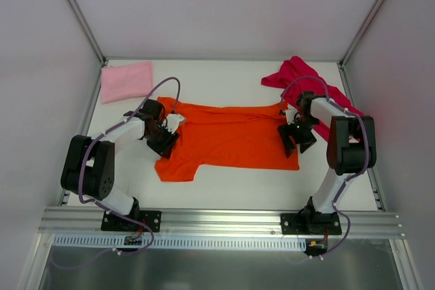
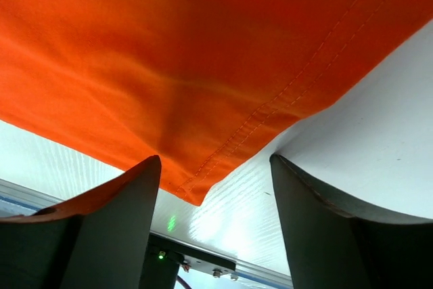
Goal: Fold and stack the t-shirts
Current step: Grap the side of the flattened tshirt closest away from the robot with both arms, then fold the other side of the tshirt into a rectangle
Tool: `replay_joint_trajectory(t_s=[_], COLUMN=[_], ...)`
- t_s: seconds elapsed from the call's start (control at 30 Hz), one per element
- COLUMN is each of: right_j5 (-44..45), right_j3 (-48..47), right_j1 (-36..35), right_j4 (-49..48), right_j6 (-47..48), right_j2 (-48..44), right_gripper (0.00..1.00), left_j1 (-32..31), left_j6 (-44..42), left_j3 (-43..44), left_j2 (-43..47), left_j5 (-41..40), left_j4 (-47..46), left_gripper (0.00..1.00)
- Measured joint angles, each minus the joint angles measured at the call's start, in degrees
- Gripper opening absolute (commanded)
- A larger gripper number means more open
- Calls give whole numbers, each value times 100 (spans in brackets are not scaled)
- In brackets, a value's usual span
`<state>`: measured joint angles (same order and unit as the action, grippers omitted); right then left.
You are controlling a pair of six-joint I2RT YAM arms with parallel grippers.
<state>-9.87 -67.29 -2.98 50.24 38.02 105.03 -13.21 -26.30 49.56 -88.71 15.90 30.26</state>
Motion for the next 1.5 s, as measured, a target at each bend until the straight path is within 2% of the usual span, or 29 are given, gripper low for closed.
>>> replay_joint_trajectory(t_s=[0.1, 0.13, 0.27, 0.3, 0.4, 0.57, 0.67, 0.7, 0.73, 0.77, 1.23, 1.5], right_j5=[46, 101, 317, 337, 369, 356, 350, 348, 348, 348, 525, 645], right_j3=[2, 2, 0, 2, 7, 11, 28, 46, 74, 111, 474, 511], right_j1=[-2, -2, 2, 2, 0, 0, -2, -2, -2, -2, -61, -63], right_j4=[-9, -20, -63, -44, 0, 81, 83, 68, 37, 4, -986, -1331], right_j6=[55, 90, 168, 164, 164, 153, 153, 153, 151, 149, -57, -225], right_j2=[13, 24, 74, 83, 125, 133, 125, 101, 59, 11, -1814, -1982], right_gripper=[54, 43, 22, 11, 1, 1, 1, 1, 1, 1, 1, 1], left_j1=[0, 0, 0, 0, 0, 0, 0, 0, 0, 2, 0, 0], left_j6=[11, 15, 20, 20, 20, 20, 35, 39, 52, 81, 199, 369], left_j3=[0, 0, 0, 0, 0, 0, 0, 0, 0, 0, 76, 282], left_j2=[24, 24, 26, 26, 26, 28, 37, 39, 44, 50, 433, 793], left_j5=[2, 2, 2, 2, 2, 2, 2, 2, 2, 2, 4, -4], left_j4=[0, 0, 2, 2, 0, 0, 0, 0, -2, -4, -114, -138], left_gripper=[42, 41, 39, 38, 37, 35, 26, 12, 2, 0, 0, 0])
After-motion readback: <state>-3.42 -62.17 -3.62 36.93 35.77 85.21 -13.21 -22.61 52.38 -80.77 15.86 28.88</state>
